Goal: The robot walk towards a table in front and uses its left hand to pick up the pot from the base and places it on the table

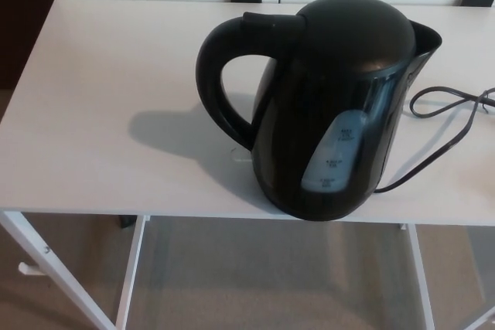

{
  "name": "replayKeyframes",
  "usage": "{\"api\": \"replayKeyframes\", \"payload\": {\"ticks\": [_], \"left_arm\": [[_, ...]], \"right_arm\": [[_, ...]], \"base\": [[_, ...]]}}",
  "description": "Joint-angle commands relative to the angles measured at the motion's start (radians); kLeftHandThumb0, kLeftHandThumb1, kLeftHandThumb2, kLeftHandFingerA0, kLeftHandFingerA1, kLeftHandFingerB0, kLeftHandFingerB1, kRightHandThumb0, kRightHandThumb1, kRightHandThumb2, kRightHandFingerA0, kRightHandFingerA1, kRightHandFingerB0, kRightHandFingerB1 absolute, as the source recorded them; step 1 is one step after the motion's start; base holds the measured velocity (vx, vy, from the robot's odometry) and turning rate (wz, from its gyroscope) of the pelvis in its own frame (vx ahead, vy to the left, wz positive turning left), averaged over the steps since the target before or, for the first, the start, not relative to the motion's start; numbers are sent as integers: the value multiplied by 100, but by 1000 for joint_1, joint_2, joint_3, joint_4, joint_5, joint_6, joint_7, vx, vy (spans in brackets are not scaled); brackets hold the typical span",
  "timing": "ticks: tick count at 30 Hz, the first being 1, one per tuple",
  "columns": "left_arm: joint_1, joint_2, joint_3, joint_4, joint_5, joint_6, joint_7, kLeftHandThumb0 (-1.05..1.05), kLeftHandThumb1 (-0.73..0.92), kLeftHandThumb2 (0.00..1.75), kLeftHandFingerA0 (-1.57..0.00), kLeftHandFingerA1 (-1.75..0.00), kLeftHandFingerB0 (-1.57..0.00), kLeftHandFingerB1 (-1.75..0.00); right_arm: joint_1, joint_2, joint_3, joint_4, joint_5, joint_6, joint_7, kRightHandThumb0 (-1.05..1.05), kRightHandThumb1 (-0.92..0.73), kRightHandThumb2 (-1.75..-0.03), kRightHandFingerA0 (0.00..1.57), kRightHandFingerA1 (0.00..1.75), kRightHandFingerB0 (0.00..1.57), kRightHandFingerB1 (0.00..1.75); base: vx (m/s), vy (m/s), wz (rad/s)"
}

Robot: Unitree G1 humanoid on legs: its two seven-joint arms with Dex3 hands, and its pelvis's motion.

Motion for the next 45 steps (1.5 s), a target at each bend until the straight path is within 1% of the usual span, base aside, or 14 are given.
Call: {"api": "replayKeyframes", "payload": {"ticks": [1,2,3,4,5,6,8,9,15,33,35,43,44,45], "left_arm": [[-270,116,-280,-711,-177,398,110,-71,38,64,0,-69,-5,-56],[-277,115,-287,-715,-171,403,106,-71,38,64,0,-69,-5,-56],[-321,105,-333,-722,-164,438,103,-42,13,83,-2,-57,0,-54],[-346,95,-359,-723,-152,454,99,-68,40,53,0,-59,-6,-47],[-354,87,-370,-723,-139,457,96,-68,40,53,0,-59,-6,-47],[-368,81,-389,-721,-123,467,92,-37,9,78,-1,-54,0,-51],[-412,60,-443,-700,-105,484,56,-33,14,78,-1,-53,0,-50],[-419,57,-452,-698,-97,484,49,-51,39,53,-9,-43,-15,-33],[-446,47,-518,-706,-33,503,37,-35,43,54,-17,-30,-19,-28],[-551,-116,-778,-760,102,672,177,-32,44,58,-16,-33,-16,-30],[-554,-121,-794,-765,119,683,179,-33,45,58,-15,-33,-15,-30],[-557,-169,-844,-774,161,713,188,-38,44,60,-14,-34,-14,-31],[-563,-177,-852,-769,165,716,186,-22,34,86,-1,-49,0,-47],[-570,-182,-856,-766,169,722,185,-22,34,86,-1,-49,0,-47]], "right_arm": [[-21,-10,-6,-11,8,7,-8,-22,-53,-55,53,45,38,38],[-21,-10,-6,-11,8,7,-7,-22,-53,-55,53,45,38,38],[-22,-12,0,-13,-2,3,-17,-21,-53,-55,53,45,38,38],[-23,-14,5,-11,-10,-4,-23,-21,-53,-55,52,45,37,38],[-25,-17,8,-8,-15,-9,-24,-21,-53,-55,52,45,37,38],[-27,-19,12,-8,-21,-12,-29,-23,-52,-55,53,47,39,39],[-24,-20,26,-20,-41,-21,-42,-22,-52,-55,54,48,40,40],[-24,-20,29,-19,-43,-27,-41,-22,-52,-55,53,48,39,40],[-28,-20,43,-24,-51,-38,-41,-22,-52,-55,52,49,38,40],[-53,-15,75,-8,-63,-37,-79,-21,-51,-54,57,50,43,42],[-59,-14,77,-8,-63,-27,-83,-29,-47,-63,53,54,41,46],[-54,-21,84,-24,-65,-29,-81,-21,-52,-55,54,49,41,40],[-53,-18,82,-32,-60,-21,-80,-21,-52,-55,53,48,40,40],[-54,-15,80,-39,-56,-12,-81,-21,-52,-55,53,48,40,40]], "base": [[0,0,0],[0,0,0],[0,0,0],[0,0,0],[0,0,0],[0,0,0],[0,0,0],[0,0,0],[0,0,0],[0,0,0],[0,0,0],[0,0,0],[0,0,0],[0,0,0]]}}
